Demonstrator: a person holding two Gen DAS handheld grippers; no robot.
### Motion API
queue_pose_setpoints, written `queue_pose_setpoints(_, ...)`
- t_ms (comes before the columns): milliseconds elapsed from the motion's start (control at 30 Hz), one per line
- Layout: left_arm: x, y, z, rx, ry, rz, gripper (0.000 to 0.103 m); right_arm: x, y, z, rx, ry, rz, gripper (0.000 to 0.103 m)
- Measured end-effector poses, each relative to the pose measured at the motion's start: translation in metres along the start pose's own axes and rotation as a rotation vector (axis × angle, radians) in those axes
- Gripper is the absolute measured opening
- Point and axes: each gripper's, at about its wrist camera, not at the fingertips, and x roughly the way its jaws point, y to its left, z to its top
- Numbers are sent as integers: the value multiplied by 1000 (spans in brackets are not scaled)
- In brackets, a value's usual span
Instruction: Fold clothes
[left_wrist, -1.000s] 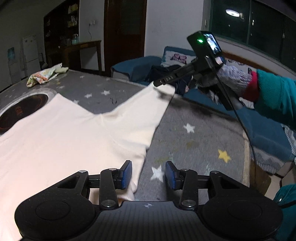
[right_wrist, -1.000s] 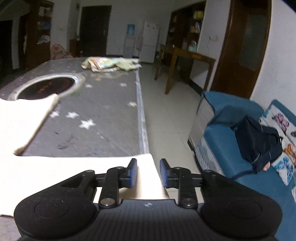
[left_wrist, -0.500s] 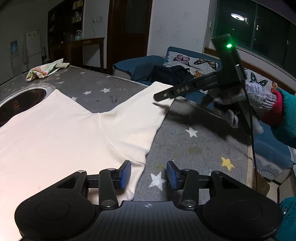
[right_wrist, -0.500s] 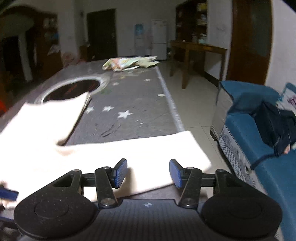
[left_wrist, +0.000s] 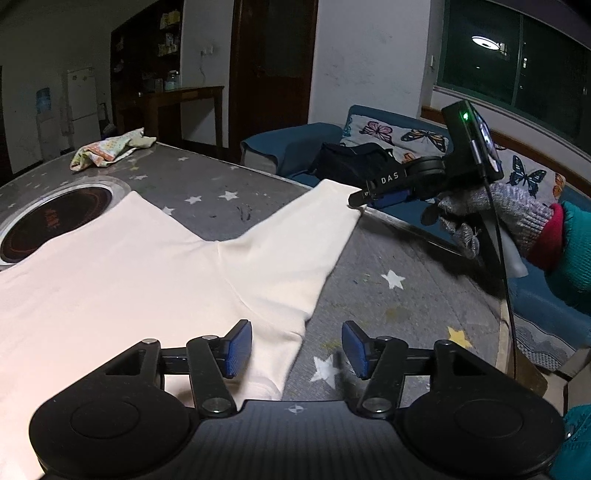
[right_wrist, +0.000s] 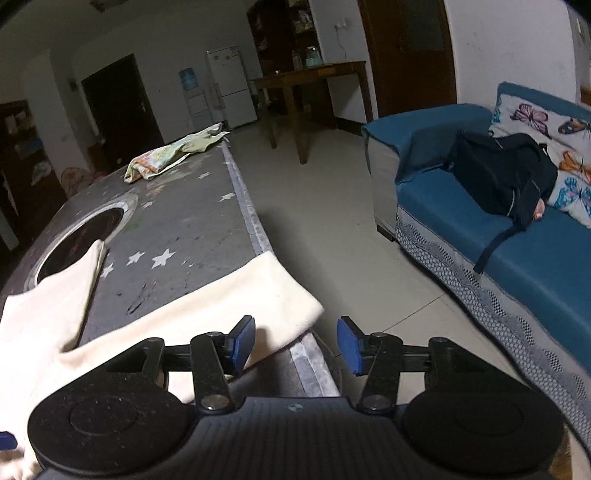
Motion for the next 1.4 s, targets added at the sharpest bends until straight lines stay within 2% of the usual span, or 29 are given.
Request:
queue_pose_setpoints(133, -1, 0, 0, -3, 2, 12, 59, 7, -2, -1, 20, -2, 21, 29)
queue_pose_setpoints(200, -2, 0, 0, -5, 2, 17, 61, 6, -1, 0, 19, -20, 6, 15)
queue_pose_setpoints(267, -2, 1, 0, -6, 2, 20, 63, 3, -2, 1, 30, -37, 13, 9)
queue_pose_setpoints(533, -1, 3, -1, -19, 5, 29, 69, -21, 9, 16, 28, -110, 108, 7)
queue_pose_setpoints(767, -19, 17, -1, -74, -42, 71, 73, -41, 46, 37, -51, -135, 233, 7)
queue_pose_setpoints(1067, -61, 59, -11, -213, -127, 192, 75, -62, 128, 54, -230, -160, 403, 7)
queue_pose_setpoints(1400, -108, 105, -40, -372, -176, 336, 76, -73, 232, 36, -415, -132, 612, 7)
